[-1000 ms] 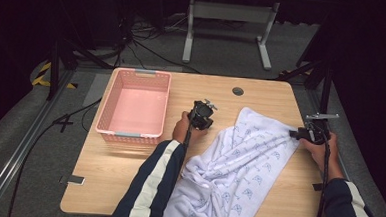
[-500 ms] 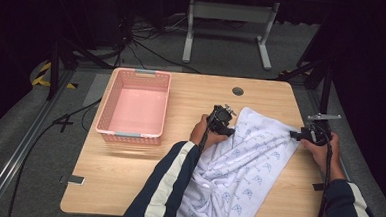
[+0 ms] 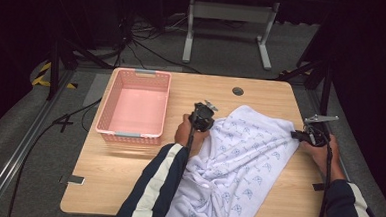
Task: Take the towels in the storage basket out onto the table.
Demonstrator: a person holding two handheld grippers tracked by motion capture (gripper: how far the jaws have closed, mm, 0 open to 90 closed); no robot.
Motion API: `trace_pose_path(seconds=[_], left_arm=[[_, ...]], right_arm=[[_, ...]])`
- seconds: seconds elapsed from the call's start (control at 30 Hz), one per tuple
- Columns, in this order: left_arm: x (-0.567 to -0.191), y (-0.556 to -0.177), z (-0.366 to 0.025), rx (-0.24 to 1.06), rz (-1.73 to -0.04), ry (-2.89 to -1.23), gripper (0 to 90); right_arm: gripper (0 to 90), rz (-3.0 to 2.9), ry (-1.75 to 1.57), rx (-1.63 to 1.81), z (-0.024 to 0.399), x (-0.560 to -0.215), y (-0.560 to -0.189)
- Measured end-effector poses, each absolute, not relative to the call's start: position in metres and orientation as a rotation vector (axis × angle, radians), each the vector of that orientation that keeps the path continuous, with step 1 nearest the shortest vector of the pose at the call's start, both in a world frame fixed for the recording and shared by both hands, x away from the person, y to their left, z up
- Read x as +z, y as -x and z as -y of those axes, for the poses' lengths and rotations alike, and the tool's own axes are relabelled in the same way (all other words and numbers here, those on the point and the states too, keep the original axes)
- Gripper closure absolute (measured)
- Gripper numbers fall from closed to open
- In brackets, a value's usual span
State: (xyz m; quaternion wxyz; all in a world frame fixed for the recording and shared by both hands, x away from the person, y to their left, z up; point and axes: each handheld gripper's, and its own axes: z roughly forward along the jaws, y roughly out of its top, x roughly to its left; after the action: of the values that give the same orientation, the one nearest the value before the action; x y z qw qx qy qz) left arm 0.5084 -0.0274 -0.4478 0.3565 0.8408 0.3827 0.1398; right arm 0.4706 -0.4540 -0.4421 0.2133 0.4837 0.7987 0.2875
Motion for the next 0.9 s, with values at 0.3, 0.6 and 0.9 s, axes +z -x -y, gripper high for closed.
trace_pose_path(seconds=[0.3, 0.6, 0.9], left_arm=[[-0.448, -0.503, -0.005, 0.274, -1.105, -2.125, 83.1], [-0.44, -0.534, 0.036, 0.346, -0.98, -2.153, 54.1], [-0.452, -0.541, 0.058, 0.345, -0.93, -2.295, 76.6]], right_arm=[[66.8, -2.267, -1.327, 0.813, 0.445, -0.437, -0.468], [47.7, -2.12, -1.4, 0.888, 0.439, -0.433, -0.479], [51.8, -2.165, -1.399, 0.803, 0.43, -0.448, -0.488]])
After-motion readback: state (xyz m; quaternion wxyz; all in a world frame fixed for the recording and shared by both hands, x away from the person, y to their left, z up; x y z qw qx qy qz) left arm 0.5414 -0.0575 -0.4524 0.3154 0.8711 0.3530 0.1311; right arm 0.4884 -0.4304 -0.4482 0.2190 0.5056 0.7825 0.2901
